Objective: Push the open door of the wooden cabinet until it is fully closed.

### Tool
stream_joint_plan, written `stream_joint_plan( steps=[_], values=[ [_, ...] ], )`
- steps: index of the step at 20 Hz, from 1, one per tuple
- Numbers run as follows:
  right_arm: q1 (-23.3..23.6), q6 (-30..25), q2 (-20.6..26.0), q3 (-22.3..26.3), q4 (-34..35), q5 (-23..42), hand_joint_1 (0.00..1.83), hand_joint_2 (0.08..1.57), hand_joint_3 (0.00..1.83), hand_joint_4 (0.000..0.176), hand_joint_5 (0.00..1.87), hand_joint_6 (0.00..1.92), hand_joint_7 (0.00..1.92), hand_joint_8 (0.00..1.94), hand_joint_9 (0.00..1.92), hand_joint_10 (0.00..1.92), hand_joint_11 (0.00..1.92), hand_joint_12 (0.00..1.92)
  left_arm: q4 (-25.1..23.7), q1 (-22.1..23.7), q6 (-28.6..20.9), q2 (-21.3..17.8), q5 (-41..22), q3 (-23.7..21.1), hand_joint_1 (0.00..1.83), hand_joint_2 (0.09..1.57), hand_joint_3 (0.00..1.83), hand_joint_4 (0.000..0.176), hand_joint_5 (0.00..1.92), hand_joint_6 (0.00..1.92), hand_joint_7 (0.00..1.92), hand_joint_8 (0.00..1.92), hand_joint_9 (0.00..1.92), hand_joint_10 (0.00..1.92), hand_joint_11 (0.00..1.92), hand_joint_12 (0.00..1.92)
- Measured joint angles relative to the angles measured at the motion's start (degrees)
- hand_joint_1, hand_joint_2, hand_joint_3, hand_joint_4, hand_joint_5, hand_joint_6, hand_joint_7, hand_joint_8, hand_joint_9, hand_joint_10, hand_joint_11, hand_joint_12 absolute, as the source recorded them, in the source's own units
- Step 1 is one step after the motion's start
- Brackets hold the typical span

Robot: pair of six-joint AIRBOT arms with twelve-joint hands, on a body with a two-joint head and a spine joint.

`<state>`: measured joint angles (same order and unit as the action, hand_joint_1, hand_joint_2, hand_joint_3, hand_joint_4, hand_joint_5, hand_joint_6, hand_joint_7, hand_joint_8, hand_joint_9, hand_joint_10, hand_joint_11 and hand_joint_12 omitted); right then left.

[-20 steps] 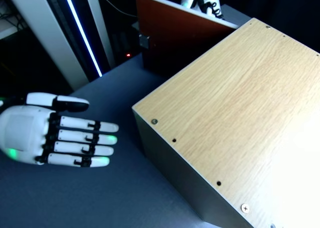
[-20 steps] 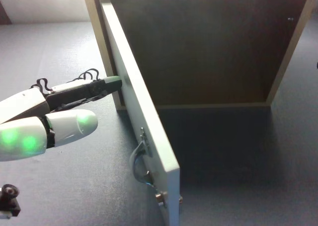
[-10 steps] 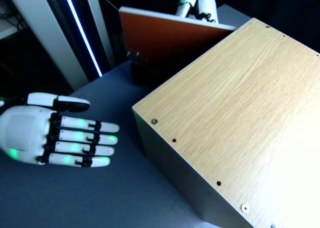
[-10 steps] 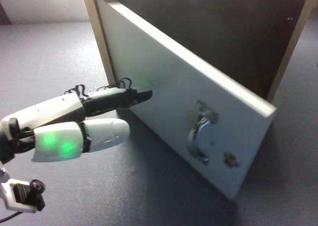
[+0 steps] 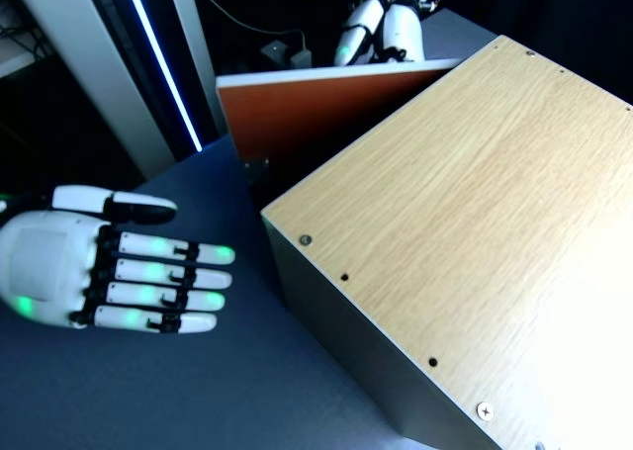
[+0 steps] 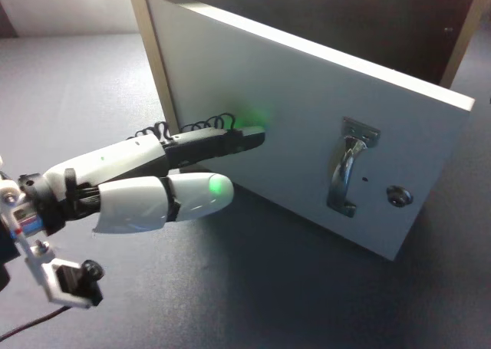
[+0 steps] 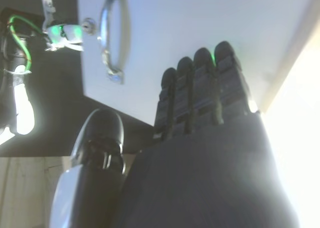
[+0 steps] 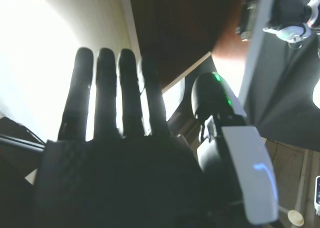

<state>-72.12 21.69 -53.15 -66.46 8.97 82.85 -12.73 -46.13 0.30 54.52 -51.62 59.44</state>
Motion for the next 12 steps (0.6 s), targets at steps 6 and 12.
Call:
stream_joint_plan(
  steps=[6,12],
  values=[
    [0.0,0.0,-0.2,0.0,0.0,-0.1,0.2,1.43,0.0,0.0,0.29,0.0,0.31,0.0,0.26,0.0,0.1,0.35,-0.3,4.0,-0.1,2.5,4.1,2.1,0.0,1.47,0.0,0.0,0.15,0.01,0.18,0.01,0.16,0.01,0.12,0.02],
    [0.0,-0.1,-0.2,-0.1,0.1,0.0,0.14,1.4,0.0,0.0,0.28,0.0,0.32,0.0,0.28,0.0,0.13,0.32,1.6,6.7,0.0,3.6,6.2,3.4,0.0,1.49,0.01,0.0,0.15,0.01,0.2,0.01,0.22,0.03,0.21,0.06]
  ],
)
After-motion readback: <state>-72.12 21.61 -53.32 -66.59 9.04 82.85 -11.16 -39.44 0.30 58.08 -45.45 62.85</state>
